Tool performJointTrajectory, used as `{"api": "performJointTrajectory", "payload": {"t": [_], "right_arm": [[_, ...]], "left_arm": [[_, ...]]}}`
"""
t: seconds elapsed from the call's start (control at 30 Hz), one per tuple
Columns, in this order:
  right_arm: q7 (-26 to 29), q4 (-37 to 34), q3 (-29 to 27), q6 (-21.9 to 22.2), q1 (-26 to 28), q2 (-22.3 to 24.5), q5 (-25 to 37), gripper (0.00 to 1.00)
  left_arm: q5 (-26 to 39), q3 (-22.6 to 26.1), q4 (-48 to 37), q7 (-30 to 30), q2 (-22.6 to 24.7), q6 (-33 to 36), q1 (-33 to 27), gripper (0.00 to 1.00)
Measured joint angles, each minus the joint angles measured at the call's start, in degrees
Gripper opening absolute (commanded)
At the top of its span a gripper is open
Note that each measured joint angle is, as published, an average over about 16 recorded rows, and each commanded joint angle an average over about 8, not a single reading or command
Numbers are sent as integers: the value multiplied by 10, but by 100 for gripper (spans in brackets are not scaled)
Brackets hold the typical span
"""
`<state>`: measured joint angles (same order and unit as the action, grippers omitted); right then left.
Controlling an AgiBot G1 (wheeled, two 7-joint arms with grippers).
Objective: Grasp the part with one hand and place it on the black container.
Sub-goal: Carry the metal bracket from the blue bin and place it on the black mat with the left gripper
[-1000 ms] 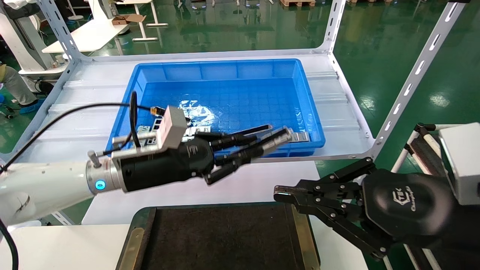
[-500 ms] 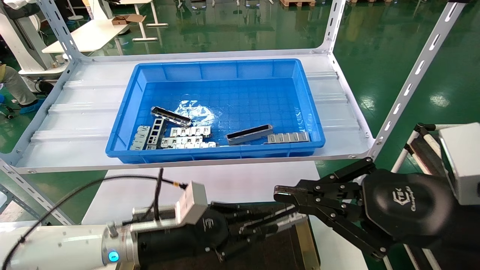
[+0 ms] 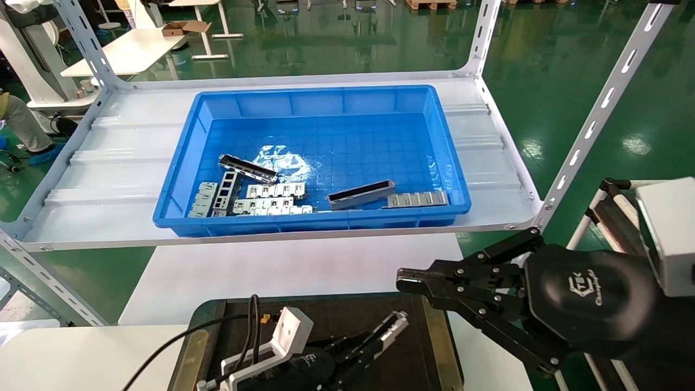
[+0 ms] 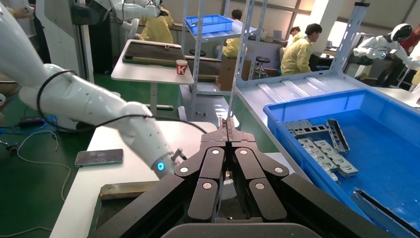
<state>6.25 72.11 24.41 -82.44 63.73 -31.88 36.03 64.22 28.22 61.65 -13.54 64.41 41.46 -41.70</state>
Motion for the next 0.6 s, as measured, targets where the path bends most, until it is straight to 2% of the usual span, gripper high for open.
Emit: {"api": "performJointTrajectory", "payload": {"t": [0.3, 0.6], "right_arm": [[0, 0, 0, 0, 0, 0, 0, 0], [0, 0, 0, 0, 0, 0, 0, 0]], "left_arm": [[53, 18, 22, -68, 51, -199, 53, 0], [82, 51, -13, -110, 107, -353, 56, 0]]}}
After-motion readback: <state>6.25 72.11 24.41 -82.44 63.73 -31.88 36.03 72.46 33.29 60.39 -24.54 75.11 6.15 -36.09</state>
